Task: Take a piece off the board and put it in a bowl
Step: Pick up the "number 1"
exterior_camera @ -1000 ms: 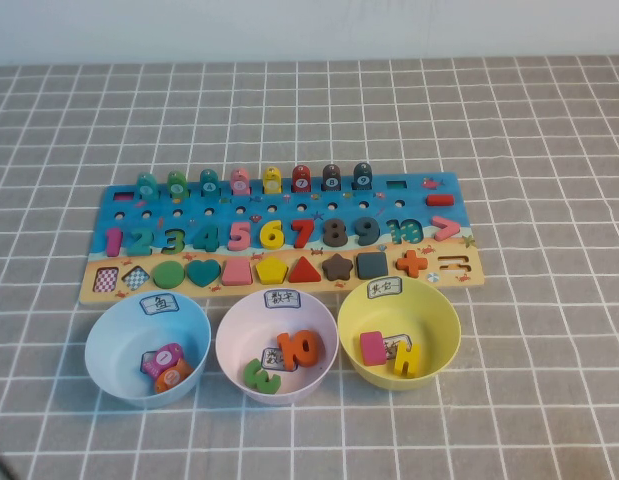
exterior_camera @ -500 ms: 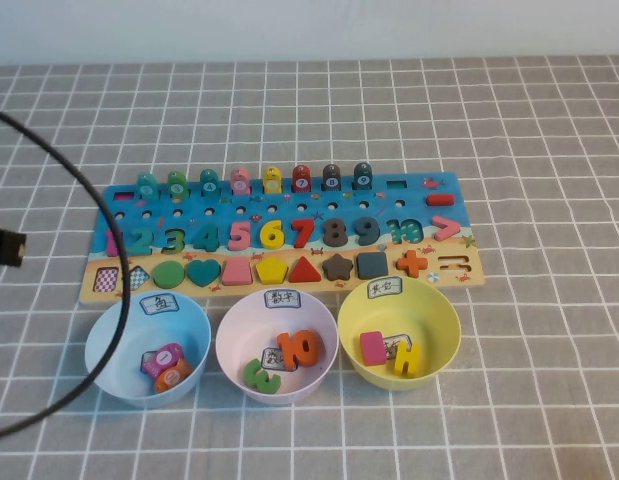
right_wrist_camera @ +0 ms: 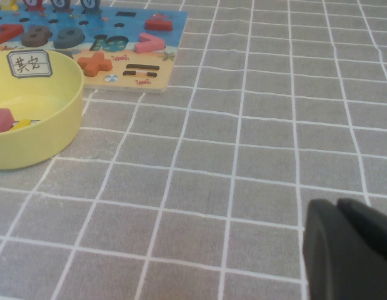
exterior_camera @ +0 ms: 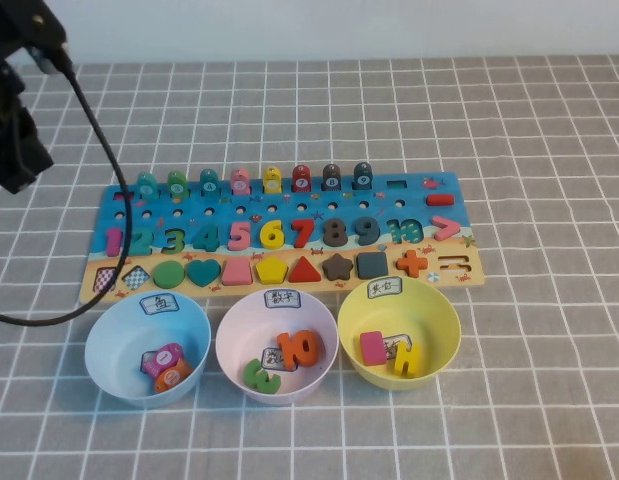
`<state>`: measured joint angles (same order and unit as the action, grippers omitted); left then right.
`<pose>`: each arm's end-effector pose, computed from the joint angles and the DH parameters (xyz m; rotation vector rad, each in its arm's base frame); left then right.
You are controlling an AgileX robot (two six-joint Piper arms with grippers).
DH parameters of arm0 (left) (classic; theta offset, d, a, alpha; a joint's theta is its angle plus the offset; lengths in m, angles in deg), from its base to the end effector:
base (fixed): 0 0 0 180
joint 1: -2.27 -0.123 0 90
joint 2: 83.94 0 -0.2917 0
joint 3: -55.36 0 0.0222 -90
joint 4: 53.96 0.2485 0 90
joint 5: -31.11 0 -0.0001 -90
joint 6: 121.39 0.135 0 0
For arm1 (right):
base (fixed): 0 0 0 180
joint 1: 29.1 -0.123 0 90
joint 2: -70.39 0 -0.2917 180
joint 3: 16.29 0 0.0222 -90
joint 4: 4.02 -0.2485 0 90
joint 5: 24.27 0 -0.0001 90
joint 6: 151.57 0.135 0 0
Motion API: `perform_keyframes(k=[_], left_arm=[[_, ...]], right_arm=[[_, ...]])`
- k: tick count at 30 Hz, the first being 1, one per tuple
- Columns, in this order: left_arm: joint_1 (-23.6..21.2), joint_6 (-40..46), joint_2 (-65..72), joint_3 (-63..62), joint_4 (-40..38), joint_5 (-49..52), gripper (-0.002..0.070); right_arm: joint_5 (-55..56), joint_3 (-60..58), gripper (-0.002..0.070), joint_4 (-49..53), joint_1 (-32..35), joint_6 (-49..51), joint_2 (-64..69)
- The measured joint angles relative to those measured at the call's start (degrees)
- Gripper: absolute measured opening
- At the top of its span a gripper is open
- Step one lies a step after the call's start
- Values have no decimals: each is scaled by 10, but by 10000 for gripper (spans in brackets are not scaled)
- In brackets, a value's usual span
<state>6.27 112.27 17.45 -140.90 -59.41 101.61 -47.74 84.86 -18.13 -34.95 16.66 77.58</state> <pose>0.3572 -0.0371 0.3297 1.2935 2.3849 0.1271 0.0823 0.0216 0.1553 -0.1430 1.8971 0.1761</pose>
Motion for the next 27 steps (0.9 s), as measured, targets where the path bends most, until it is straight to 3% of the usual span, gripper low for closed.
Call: perform_keyframes(k=[6,9,27], left_arm=[[0,181,80,-44,1,0,-2],[0,227,119,-56,13,0,-2],[0,310,229,-97,14,-3,-3]], right_arm=[[0,0,-18,0,0,0,0],[0,0,-18,0,0,0,0],[0,0,-18,0,0,0,0]])
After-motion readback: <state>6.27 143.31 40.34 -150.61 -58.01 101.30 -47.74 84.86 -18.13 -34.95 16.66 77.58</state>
